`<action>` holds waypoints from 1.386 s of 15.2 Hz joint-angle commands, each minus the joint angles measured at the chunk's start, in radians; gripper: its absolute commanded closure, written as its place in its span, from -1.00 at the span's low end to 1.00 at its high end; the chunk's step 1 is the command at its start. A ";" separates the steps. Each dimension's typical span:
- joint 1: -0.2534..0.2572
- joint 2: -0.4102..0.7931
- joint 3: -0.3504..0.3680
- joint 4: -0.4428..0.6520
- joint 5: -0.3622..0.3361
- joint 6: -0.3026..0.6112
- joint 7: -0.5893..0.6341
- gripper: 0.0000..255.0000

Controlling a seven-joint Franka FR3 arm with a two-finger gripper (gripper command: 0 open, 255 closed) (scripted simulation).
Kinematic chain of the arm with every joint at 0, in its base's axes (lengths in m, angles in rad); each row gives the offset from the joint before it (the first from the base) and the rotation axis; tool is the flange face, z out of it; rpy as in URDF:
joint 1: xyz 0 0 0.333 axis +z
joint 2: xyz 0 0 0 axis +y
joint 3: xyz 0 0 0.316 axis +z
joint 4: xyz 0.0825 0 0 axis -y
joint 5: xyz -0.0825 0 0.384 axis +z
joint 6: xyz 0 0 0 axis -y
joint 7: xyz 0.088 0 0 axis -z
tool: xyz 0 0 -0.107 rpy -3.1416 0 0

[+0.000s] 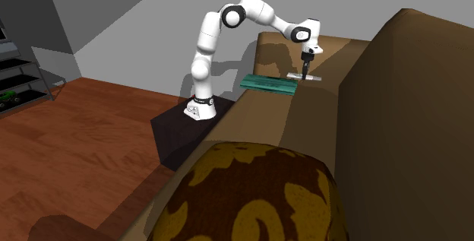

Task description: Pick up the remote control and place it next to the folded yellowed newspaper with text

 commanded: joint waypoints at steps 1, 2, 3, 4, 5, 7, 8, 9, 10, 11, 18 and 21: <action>0.002 0.009 0.000 -0.013 -0.001 0.023 0.004 1.00; 0.002 0.013 0.000 -0.020 -0.002 0.034 0.004 1.00; 0.002 0.019 0.000 -0.027 -0.003 0.046 0.005 1.00; 0.002 0.024 0.000 -0.033 -0.003 0.057 0.006 1.00; 0.002 0.028 -0.001 -0.038 -0.004 0.067 0.006 1.00; 0.002 0.028 -0.001 -0.038 -0.004 0.067 0.006 1.00; 0.002 0.028 -0.001 -0.038 -0.004 0.067 0.006 1.00; 0.002 0.028 -0.001 -0.038 -0.004 0.067 0.006 1.00; 0.002 0.028 -0.001 -0.038 -0.004 0.067 0.006 1.00; 0.002 0.028 -0.001 -0.038 -0.004 0.067 0.006 1.00; 0.002 0.028 -0.001 -0.038 -0.004 0.067 0.006 -1.00; 0.002 0.003 0.001 -0.004 -0.001 0.008 0.004 -1.00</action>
